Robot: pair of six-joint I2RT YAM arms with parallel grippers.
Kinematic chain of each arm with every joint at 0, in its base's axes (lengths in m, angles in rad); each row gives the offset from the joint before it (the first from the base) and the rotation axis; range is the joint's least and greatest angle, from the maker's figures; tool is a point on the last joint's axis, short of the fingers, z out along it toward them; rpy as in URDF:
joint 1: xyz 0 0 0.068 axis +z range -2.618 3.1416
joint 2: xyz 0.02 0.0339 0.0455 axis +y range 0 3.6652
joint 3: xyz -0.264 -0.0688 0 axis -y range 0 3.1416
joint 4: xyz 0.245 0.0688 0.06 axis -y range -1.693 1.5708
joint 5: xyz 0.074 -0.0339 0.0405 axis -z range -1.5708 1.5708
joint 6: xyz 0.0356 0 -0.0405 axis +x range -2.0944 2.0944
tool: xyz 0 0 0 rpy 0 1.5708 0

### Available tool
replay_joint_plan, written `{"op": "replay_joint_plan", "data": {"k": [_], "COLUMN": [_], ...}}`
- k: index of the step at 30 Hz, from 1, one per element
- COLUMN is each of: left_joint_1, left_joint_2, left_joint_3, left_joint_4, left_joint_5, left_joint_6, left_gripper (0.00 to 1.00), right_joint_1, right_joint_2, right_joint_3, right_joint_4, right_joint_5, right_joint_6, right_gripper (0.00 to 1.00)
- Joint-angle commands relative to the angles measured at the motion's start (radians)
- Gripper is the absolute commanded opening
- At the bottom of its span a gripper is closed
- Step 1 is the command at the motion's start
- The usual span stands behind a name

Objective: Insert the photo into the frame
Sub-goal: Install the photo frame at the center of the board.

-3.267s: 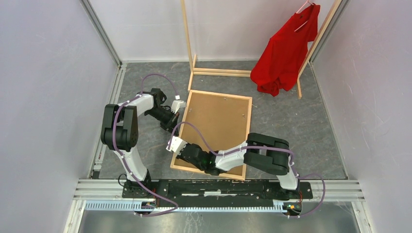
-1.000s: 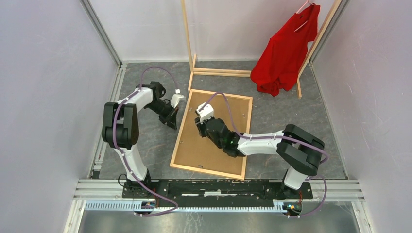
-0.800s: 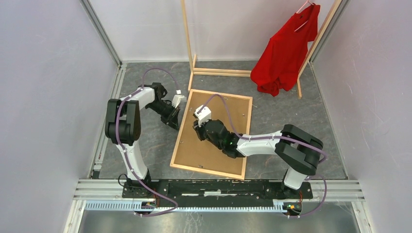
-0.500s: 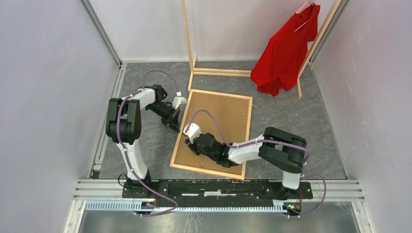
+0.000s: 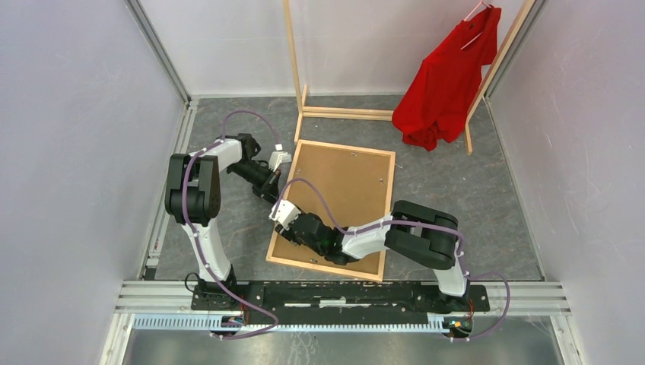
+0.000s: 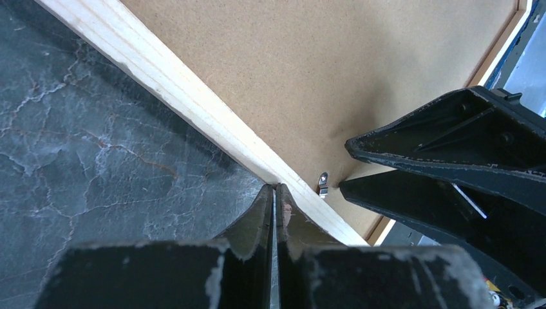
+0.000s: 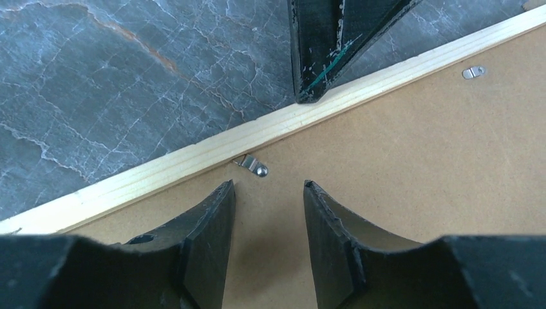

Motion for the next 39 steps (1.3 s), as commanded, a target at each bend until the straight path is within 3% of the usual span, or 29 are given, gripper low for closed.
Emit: {"op": "replay_joint_plan", "data": {"k": [1, 14, 39], "left_joint_1": [-0.006, -0.006, -0.007], "left_joint_2": [0.012, 0.011, 0.002], "left_joint_3": [-0.026, -0.027, -0.027], "left_joint_4": [0.006, 0.005, 0.006], "left_joint_5": [0.0, -0.01, -0.009], "left_joint_6": [0.015, 0.02, 0.014], "left_gripper": [0.07, 0.07, 0.07], "right_joint_1": [0.008, 0.004, -0.011], "right_joint_2": [0.031, 0.06, 0.033], "right_joint_3": [0.048, 0.075, 0.082], "right_joint_4": [0.03, 0.025, 0.007], "right_joint_5": [0.046, 0.061, 0.037], "right_joint_6": [-0.037, -0.033, -0.01], "right_gripper": [0.49, 0.36, 0.35]}}
